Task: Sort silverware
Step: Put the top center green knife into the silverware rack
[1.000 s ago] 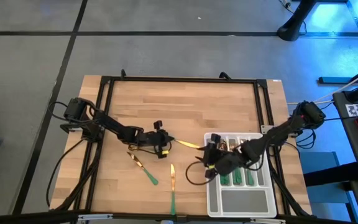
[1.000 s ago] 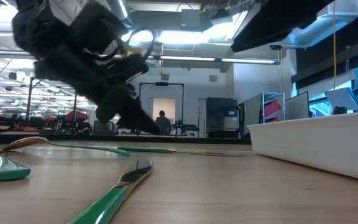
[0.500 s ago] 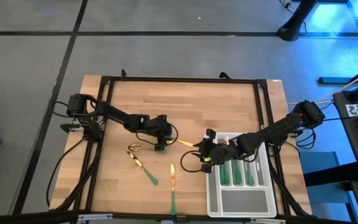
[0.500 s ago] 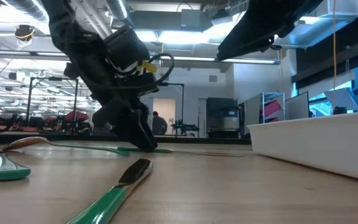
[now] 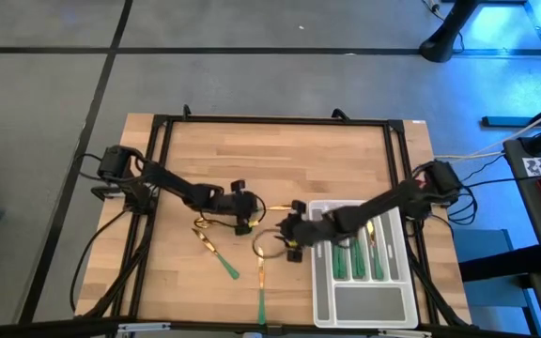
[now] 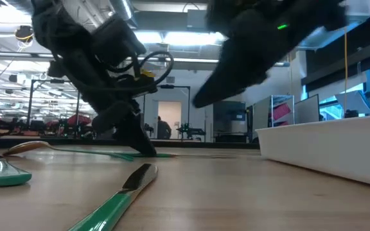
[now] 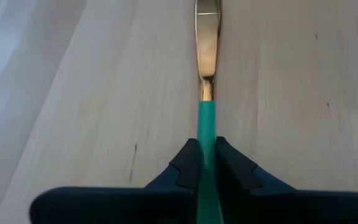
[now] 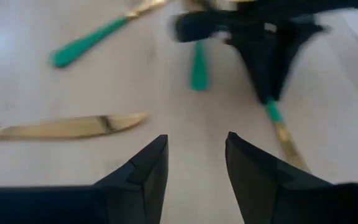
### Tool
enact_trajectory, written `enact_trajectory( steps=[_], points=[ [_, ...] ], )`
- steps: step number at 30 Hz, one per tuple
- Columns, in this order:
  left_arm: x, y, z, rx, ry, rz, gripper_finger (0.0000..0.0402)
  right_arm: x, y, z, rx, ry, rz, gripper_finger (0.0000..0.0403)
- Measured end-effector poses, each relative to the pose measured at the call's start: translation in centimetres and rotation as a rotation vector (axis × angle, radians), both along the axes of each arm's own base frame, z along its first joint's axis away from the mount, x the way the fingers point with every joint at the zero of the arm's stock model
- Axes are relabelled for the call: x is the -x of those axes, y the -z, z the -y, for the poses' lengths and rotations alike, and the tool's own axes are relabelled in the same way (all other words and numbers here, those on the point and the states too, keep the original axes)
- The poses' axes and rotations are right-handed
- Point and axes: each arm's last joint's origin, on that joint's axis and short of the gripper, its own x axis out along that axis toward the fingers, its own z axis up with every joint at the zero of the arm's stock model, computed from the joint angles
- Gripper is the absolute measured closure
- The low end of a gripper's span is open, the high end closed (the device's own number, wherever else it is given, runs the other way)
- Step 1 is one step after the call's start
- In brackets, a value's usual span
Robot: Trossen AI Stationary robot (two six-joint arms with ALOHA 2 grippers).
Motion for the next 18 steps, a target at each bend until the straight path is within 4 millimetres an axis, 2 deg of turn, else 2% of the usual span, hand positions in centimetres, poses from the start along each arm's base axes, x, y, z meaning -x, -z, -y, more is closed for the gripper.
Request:
enact_trajectory(
  steps=[6, 11, 15, 18],
  points=[
    [0.6, 0.1, 2.8, -0.037, -0.072, 0.050, 0.0382, -2.6, 0.6, 4.7, -0.087, 0.023, -0.121, 0.0206],
    [0.8, 0.1, 4.0, -0.030, -0.061, 0.072, 0.0384, -2.8, 2.5, 8.9, -0.074, -0.002, -0.277, 0.0171],
    [1.1, 0.2, 4.7, -0.030, -0.058, 0.106, 0.0385, -3.0, 4.2, 10.9, -0.101, -0.065, -0.337, 0.0169],
    [1.7, 0.5, 4.8, -0.006, -0.077, 0.164, 0.0390, -3.2, 4.8, 11.1, -0.111, -0.111, -0.341, 0.0180]
  ],
)
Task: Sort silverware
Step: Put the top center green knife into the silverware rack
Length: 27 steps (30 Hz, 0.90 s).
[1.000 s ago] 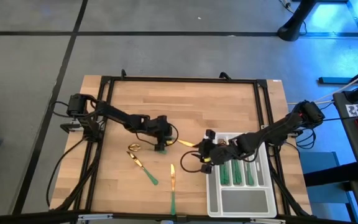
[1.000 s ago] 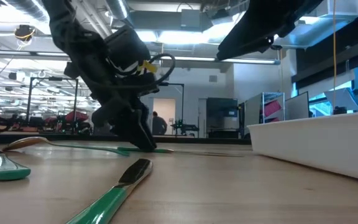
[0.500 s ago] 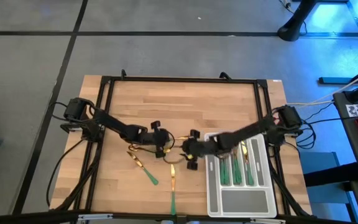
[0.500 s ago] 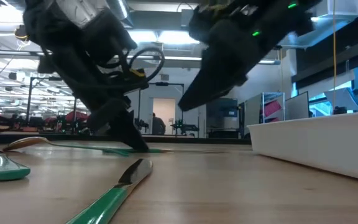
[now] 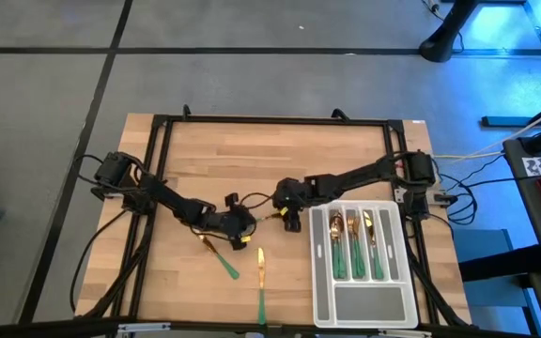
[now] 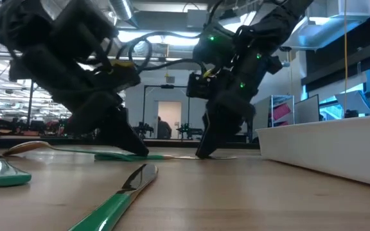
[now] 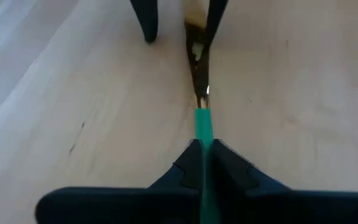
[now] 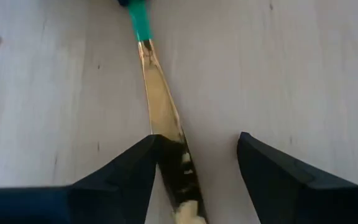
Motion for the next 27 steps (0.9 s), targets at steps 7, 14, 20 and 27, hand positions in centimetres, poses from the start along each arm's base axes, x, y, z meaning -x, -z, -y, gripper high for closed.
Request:
enact_trajectory(
  steps=[7, 14, 20, 27],
  points=[
    [1.4, 0.7, -0.1, 0.051, -0.034, 0.097, 0.0398, -0.1, 0.9, -1.2, 0.095, -0.038, -0.012, 0.0228],
    [1.9, 0.9, -0.2, 0.049, -0.036, 0.129, 0.0399, -0.1, 2.3, -2.4, 0.100, -0.083, -0.053, 0.0330],
    [2.1, 0.4, 0.3, -0.029, 0.019, 0.139, 0.0400, -0.1, 2.8, -3.7, 0.160, -0.084, -0.050, 0.0397],
    [2.2, -0.9, 1.5, -0.128, 0.186, 0.164, 0.0334, -0.8, 2.7, -4.1, 0.118, -0.095, 0.046, 0.0400]
  ],
)
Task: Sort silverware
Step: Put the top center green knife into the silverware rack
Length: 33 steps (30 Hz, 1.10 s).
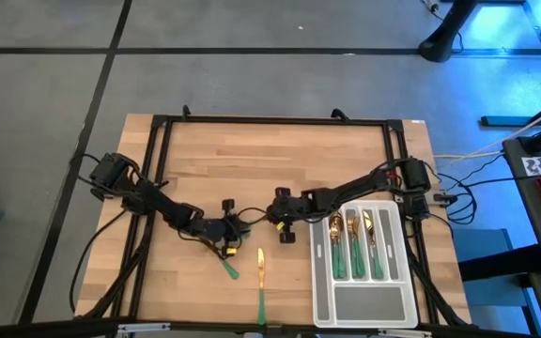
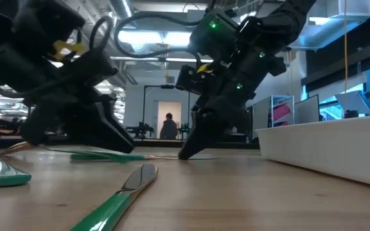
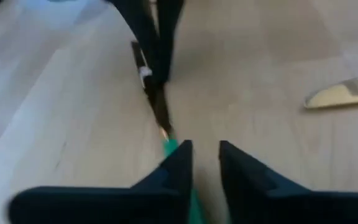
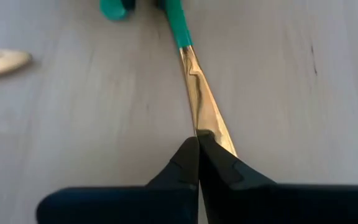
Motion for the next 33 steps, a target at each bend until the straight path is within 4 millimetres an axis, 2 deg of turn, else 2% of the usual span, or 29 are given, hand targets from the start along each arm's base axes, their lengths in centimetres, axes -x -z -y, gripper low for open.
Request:
enact_trajectory(
  steps=[6, 11, 14, 18, 23, 26, 29, 33],
  points=[
    [-0.1, 0.4, -1.0, 0.029, -0.079, -0.032, 0.0236, -0.8, -0.4, -0.3, -0.058, -0.030, 0.094, 0.0400],
    [0.2, 0.9, -2.0, 0.102, -0.174, -0.105, 0.0209, -0.8, -0.4, -0.3, -0.064, -0.033, 0.098, 0.0399],
    [0.3, 1.2, -2.2, 0.159, -0.167, -0.154, 0.0225, -0.8, -0.4, -0.3, -0.062, -0.032, 0.097, 0.0398],
    [0.4, 1.3, -2.2, 0.212, -0.154, -0.173, 0.0279, -0.8, -1.4, -0.3, -0.045, -0.020, 0.116, 0.0398],
    [0.5, 1.3, -1.9, 0.183, -0.100, -0.197, 0.0373, -1.2, -4.3, -0.2, -0.021, 0.033, 0.181, 0.0398],
    [0.5, 1.3, -1.9, 0.155, -0.090, -0.197, 0.0383, -1.7, -6.2, 0.5, -0.058, 0.065, 0.178, 0.0392],
    [0.5, 1.3, -1.8, 0.117, -0.072, -0.199, 0.0381, -1.6, -6.5, 1.7, -0.134, 0.090, 0.076, 0.0361],
    [0.9, 1.2, -1.2, -0.021, -0.063, -0.199, 0.0390, -1.3, -6.6, 3.3, -0.306, 0.127, -0.014, 0.0289]
  ],
)
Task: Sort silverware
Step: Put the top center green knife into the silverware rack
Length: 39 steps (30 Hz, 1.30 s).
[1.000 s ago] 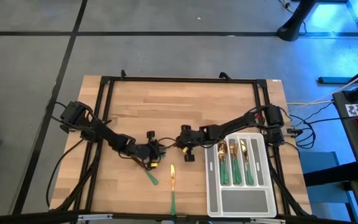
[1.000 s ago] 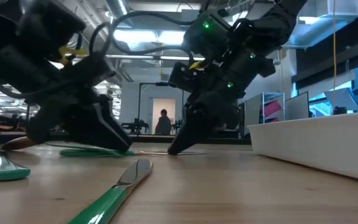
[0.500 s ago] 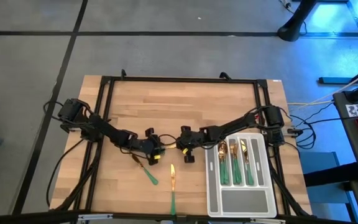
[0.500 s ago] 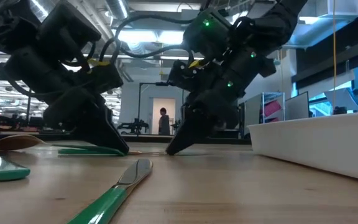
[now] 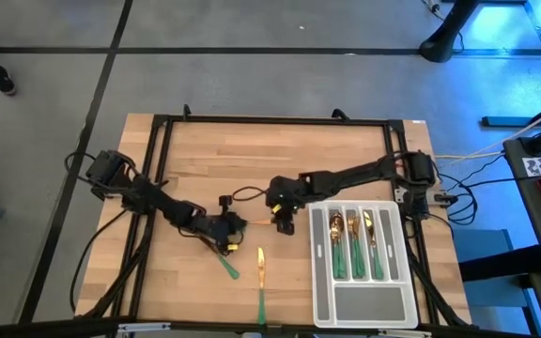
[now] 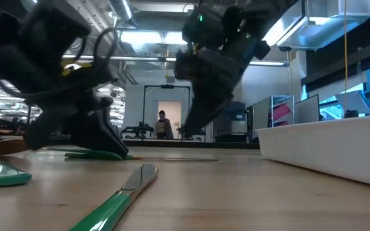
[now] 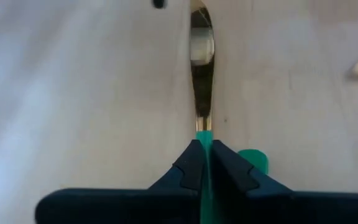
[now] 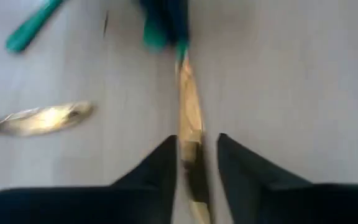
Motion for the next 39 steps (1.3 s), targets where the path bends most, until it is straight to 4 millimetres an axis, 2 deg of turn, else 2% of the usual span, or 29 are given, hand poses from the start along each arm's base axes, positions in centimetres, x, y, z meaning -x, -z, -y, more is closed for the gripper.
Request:
enact_trajectory(
  steps=[3, 6, 10, 14, 19, 25, 28, 31, 33, 35, 39],
  points=[
    [0.6, 0.0, 0.8, -0.190, 0.034, -0.024, 0.0392, 0.4, 0.7, 0.9, -0.133, 0.006, -0.080, 0.0231],
    [0.7, -0.1, 1.5, -0.282, 0.061, -0.021, 0.0401, 0.3, 1.4, 1.4, -0.193, -0.002, -0.102, 0.0187],
    [0.8, -0.3, 1.8, -0.318, 0.058, -0.016, 0.0399, 0.0, 2.9, 1.5, -0.175, 0.011, -0.120, 0.0161],
    [0.8, -0.3, 1.9, -0.337, 0.067, -0.012, 0.0401, -0.4, 3.9, 1.4, -0.184, 0.006, -0.130, 0.0165],
    [0.4, -0.9, 2.0, -0.335, 0.093, 0.002, 0.0393, -0.4, 4.1, 1.4, -0.146, 0.021, -0.134, 0.0181],
    [-0.3, -1.9, 1.2, -0.173, 0.008, 0.025, 0.0313, -0.3, 4.2, 1.2, -0.117, -0.007, -0.129, 0.0200],
    [-0.3, -1.8, 0.3, -0.131, -0.055, -0.004, 0.0269, -0.3, 4.2, 0.8, -0.094, -0.020, -0.126, 0.0208],
    [-0.2, -1.5, -0.7, -0.050, -0.099, -0.064, 0.0244, -0.4, 4.3, 0.4, -0.058, -0.027, -0.123, 0.0214],
    [-0.2, -1.3, -1.2, 0.011, -0.102, -0.108, 0.0248, -0.4, 4.3, -0.1, -0.022, -0.038, -0.118, 0.0217],
    [-0.3, -1.3, -1.6, 0.058, -0.099, -0.129, 0.0271, -0.5, 4.2, -0.7, 0.016, -0.072, -0.094, 0.0220],
    [-0.4, -1.2, -2.1, 0.134, -0.046, -0.154, 0.0357, -0.8, 4.2, -2.2, 0.119, -0.117, -0.039, 0.0221]
  ],
)
